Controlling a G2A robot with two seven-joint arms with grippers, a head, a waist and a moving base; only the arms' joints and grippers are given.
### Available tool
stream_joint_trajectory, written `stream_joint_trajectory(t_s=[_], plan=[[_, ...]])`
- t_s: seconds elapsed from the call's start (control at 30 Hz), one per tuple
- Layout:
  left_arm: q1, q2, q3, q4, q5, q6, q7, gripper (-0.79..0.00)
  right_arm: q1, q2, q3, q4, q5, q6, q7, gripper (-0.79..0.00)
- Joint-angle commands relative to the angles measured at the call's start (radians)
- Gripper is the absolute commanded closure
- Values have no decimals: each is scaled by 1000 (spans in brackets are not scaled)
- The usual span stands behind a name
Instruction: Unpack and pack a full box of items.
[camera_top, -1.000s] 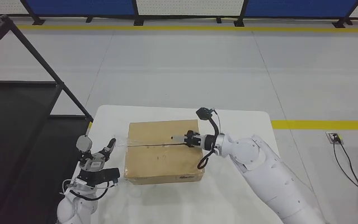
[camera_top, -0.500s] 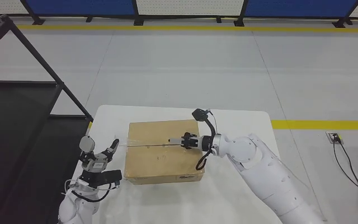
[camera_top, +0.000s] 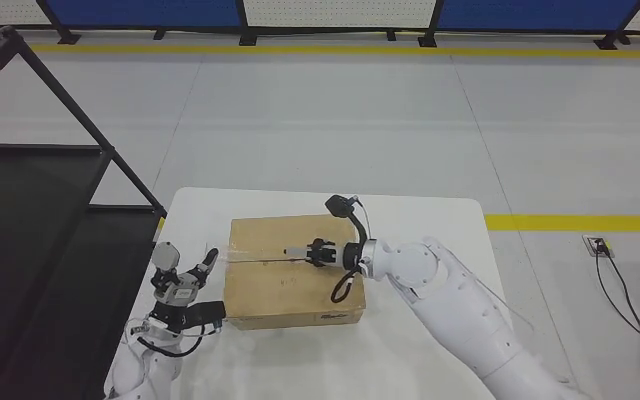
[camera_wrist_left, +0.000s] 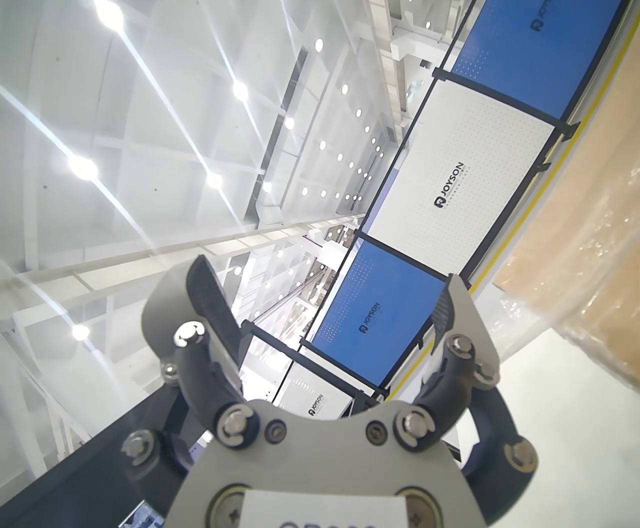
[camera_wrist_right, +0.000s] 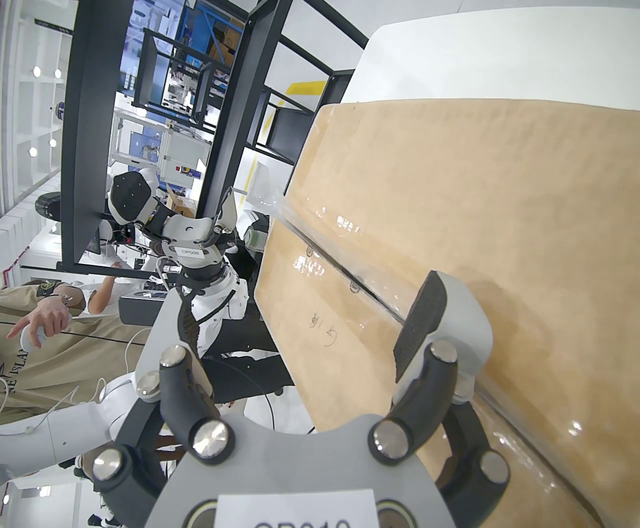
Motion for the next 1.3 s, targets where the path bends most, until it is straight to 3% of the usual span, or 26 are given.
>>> stream_joint_trajectory(t_s=[0.0, 0.4, 0.73, 1.27], plan=[[6, 0, -9, -2, -15, 7, -3, -785, 14, -10, -17, 14, 2, -7, 1, -785], [65, 5, -89, -14, -118, 59, -13, -785, 102, -99, -122, 122, 53, 8, -41, -785], [113, 9, -145, -14, -189, 68, 24, -785, 174, -201, -213, 252, 107, 47, -92, -785], [148, 11, -186, 19, -257, 52, 113, -785, 248, -357, -288, 437, 154, 20, -151, -785]])
